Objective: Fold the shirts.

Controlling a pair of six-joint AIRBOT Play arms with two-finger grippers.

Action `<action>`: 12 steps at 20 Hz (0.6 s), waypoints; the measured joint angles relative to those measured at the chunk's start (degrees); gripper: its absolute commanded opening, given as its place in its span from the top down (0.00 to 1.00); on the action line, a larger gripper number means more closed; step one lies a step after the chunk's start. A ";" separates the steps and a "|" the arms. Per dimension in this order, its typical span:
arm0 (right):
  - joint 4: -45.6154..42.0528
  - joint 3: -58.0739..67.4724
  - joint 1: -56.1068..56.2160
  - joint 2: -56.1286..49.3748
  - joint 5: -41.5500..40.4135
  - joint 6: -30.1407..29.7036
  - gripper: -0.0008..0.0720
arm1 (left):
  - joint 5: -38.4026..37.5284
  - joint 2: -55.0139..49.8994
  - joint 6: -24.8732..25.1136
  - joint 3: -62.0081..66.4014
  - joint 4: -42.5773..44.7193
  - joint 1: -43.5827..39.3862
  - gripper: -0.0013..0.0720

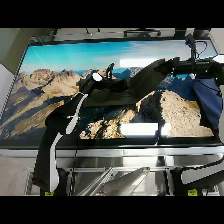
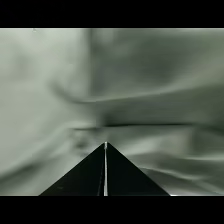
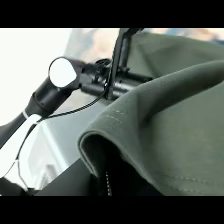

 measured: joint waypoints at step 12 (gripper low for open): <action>12.55 0.04 33.55 -6.60 -42.49 -7.61 0.78 | -21.77 30.25 8.98 -3.56 -11.06 27.02 0.96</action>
